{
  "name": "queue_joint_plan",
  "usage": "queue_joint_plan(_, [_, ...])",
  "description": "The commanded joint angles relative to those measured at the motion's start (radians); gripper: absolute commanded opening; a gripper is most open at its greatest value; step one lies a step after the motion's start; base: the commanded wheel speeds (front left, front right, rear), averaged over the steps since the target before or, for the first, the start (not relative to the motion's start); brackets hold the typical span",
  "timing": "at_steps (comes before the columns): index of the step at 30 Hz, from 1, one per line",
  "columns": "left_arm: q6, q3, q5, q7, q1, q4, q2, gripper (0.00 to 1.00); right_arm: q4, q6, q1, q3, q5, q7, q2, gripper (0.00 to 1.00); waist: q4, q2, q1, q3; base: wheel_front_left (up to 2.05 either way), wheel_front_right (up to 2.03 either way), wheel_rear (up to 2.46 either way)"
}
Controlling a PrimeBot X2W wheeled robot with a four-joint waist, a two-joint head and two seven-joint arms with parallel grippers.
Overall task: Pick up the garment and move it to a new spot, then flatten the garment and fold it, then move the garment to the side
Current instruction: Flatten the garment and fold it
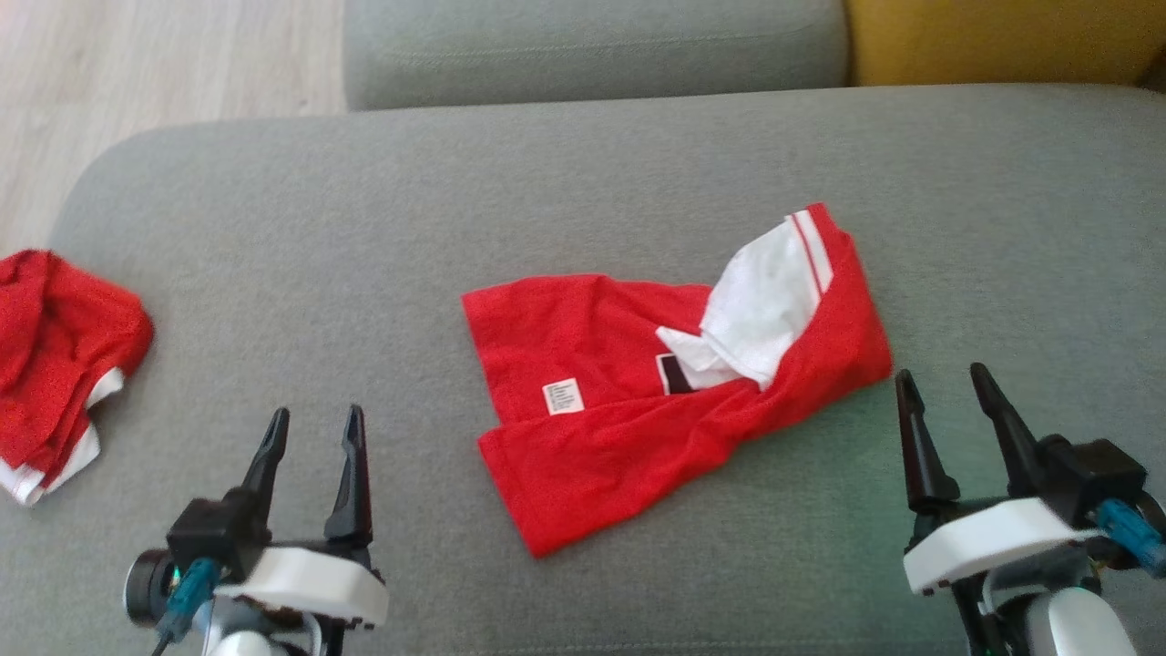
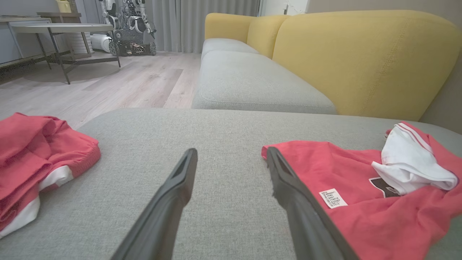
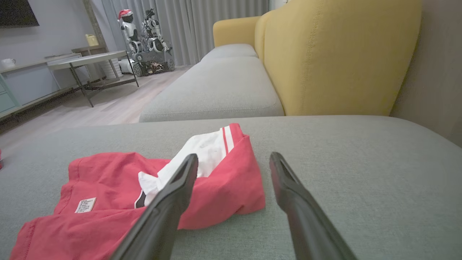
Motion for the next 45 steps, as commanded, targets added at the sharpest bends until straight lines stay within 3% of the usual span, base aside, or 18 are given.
queue_joint_plan(1, [0.003, 0.024, 0.011, -0.008, -0.065, -0.04, 0.012, 1.0, -0.027, -0.001, -0.051, 0.029, -0.005, 0.006, -0.017, 1.0, 0.02, 0.0, 0.0, 0.016, 0.0, 0.0, 0.0])
queue_joint_plan(9, [-0.009, 0.009, 0.019, -0.008, -0.136, -0.045, -0.004, 1.0, 0.024, -0.001, -0.142, 0.083, -0.007, 0.081, -0.049, 1.0, 0.095, 0.0, 0.0, 0.069, 0.0, 0.0, 0.0])
queue_joint_plan(23, [-0.031, 0.014, 0.028, -0.008, -0.196, -0.034, -0.045, 1.0, 0.103, -0.001, -0.235, 0.174, -0.076, 0.388, -0.13, 1.0, 0.187, 0.0, 0.0, 0.125, 0.0, 0.0, 0.0])
queue_joint_plan(24, [-0.032, 0.017, 0.027, -0.008, -0.196, -0.034, -0.047, 1.0, 0.106, -0.001, -0.232, 0.168, -0.072, 0.405, -0.126, 0.43, 0.186, 0.0, 0.0, 0.125, 0.0, 0.0, 0.0])
queue_joint_plan(25, [-0.033, 0.02, 0.029, -0.008, -0.196, -0.035, -0.049, 1.0, 0.102, -0.001, -0.232, 0.16, -0.068, 0.409, -0.122, 0.0, 0.186, 0.0, 0.0, 0.126, 0.0, 0.0, 0.0])
queue_joint_plan(38, [-0.052, 0.049, 0.052, -0.008, -0.196, -0.053, -0.059, 1.0, 0.072, -0.001, -0.216, -0.095, 0.031, 0.317, -0.017, 0.0, 0.121, 0.0, 0.0, 0.125, 0.0, 0.0, 0.0])
queue_joint_plan(45, [-0.062, 0.053, 0.061, -0.008, -0.206, -0.054, -0.063, 1.0, 0.167, -0.001, -0.216, -0.207, 0.234, 0.264, -0.001, 0.0, 0.078, 0.0, 0.0, 0.131, 0.0, 0.0, 0.0])
